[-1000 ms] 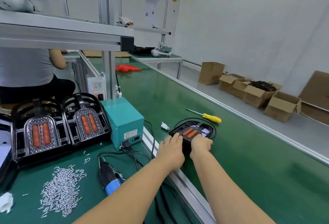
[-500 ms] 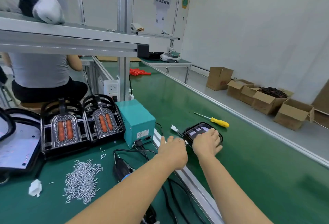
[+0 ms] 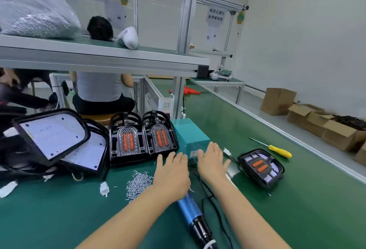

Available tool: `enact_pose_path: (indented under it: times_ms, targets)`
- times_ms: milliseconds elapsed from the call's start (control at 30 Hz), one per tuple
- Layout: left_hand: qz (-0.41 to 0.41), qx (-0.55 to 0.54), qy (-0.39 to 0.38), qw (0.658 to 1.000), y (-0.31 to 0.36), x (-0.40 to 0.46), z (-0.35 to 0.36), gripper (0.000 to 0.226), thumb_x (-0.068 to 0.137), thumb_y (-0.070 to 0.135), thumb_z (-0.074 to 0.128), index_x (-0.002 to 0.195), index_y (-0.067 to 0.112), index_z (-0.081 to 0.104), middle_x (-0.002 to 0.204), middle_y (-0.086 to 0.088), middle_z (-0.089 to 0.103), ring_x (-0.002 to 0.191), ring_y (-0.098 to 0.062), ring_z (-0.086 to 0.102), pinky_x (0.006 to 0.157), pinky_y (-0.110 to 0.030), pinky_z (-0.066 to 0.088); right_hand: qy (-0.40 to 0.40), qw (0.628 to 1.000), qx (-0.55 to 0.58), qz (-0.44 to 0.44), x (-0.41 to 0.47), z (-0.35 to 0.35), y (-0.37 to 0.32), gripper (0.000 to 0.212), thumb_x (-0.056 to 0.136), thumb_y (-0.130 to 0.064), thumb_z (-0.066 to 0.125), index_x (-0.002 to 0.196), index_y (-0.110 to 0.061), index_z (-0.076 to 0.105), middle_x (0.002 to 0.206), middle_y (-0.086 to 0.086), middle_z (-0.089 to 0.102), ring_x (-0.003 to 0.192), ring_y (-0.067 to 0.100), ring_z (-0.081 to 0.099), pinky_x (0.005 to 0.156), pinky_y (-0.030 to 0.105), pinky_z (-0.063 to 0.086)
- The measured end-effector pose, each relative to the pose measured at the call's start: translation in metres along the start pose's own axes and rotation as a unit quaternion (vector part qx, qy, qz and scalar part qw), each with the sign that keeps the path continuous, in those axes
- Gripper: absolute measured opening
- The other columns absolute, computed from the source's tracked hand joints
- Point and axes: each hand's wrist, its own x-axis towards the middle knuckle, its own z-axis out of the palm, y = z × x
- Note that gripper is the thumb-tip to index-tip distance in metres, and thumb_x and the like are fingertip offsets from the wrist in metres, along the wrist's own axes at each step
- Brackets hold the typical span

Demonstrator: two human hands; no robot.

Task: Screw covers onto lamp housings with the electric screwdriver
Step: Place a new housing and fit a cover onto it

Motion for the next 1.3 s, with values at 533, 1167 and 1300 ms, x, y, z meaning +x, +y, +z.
enact_pose_path:
  times_ms: [533, 1167, 1300]
  targets:
    - [-0.136, 0.055, 0.114, 0.983, -0.139, -0.108, -0.019, 0.055, 0.103, 0.027, 0.026, 0.152, 0.017, 0.004, 0.161, 0.001, 0.002, 0.147, -0.018, -0.003, 0.117, -0.044, -0.003, -0.11, 0.977, -0.046, -0.174, -0.085, 0.069, -0.126, 0.059, 0.107, -0.036, 0.021, 0.157, -0.012, 0.001, 0.165, 0.002, -0.002, 0.151, 0.017, -0.001, 0.119, 0.051, -0.003]
    - [-0.055, 0.145, 0.386, 0.909, -0.264, -0.208, -0.067, 0.034, 0.076, 0.004, 0.049, 0.104, 0.012, 0.066, 0.119, -0.002, 0.063, 0.124, -0.024, 0.045, 0.109, -0.045, 0.021, -0.157, 0.945, 0.066, -0.279, -0.12, 0.091, -0.184, 0.026, 0.103, -0.025, 0.037, 0.117, -0.005, 0.047, 0.126, 0.014, 0.052, 0.114, 0.028, 0.047, 0.102, 0.04, 0.036]
    - [-0.008, 0.081, 0.339, 0.937, -0.286, -0.245, -0.038, 0.039, 0.099, 0.037, 0.027, 0.104, 0.022, 0.062, 0.117, 0.011, 0.059, 0.122, -0.016, 0.046, 0.111, -0.034, 0.015, -0.199, 0.936, 0.101, -0.274, -0.129, 0.093, -0.206, 0.027, 0.103, -0.027, 0.036, 0.114, -0.005, 0.046, 0.12, 0.019, 0.052, 0.1, 0.025, 0.046, 0.092, 0.04, 0.042]
